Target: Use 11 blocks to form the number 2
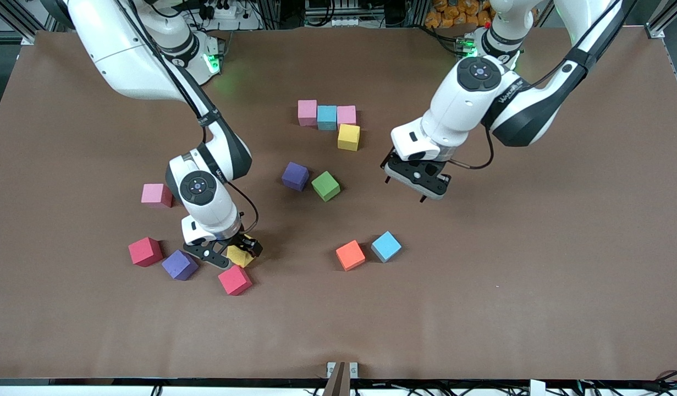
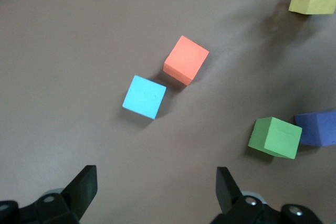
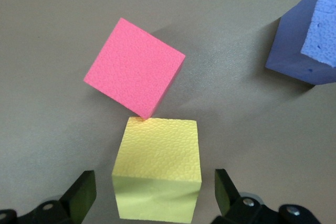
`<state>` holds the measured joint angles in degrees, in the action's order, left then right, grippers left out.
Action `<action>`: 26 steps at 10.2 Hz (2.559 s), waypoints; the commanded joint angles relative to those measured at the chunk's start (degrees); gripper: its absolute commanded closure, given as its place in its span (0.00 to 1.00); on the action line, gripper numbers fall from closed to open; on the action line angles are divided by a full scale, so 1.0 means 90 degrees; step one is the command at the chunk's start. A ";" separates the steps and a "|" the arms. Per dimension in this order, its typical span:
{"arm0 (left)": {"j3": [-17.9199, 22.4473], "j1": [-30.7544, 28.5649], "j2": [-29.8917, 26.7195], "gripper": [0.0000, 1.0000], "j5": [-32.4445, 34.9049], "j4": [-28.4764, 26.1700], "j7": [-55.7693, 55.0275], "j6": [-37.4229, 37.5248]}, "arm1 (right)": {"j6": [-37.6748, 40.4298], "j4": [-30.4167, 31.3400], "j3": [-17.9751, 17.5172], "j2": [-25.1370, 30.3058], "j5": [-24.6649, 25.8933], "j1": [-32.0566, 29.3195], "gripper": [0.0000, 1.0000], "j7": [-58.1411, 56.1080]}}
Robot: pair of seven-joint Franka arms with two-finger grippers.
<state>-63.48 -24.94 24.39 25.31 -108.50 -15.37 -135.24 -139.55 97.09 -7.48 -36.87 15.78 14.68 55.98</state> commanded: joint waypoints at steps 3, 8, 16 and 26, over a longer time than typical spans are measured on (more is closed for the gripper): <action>0.0588 0.0446 0.0161 0.00 -0.0088 0.0072 0.1161 -0.0598 | 0.0027 0.0022 0.0041 -0.0103 0.0210 0.0058 0.00 0.0215; 0.1393 0.1077 0.0258 0.00 -0.0107 0.0043 0.1102 -0.1105 | 0.0095 0.0061 0.0031 -0.0093 0.0220 0.0156 0.00 0.0206; 0.4259 0.3269 0.0785 0.00 -0.0264 0.0112 0.1121 -0.2822 | 0.0415 0.0198 0.0021 0.0209 0.0767 0.0526 1.00 -0.0047; 0.5090 0.4138 0.1977 0.00 -0.0381 0.0716 0.1122 -0.4456 | 0.2146 0.0218 -0.2262 0.0748 -0.0756 0.1190 1.00 -0.0644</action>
<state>-18.47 11.23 40.89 23.27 -104.55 -5.81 -174.48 -120.51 98.45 -26.05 -30.14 11.15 25.22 50.80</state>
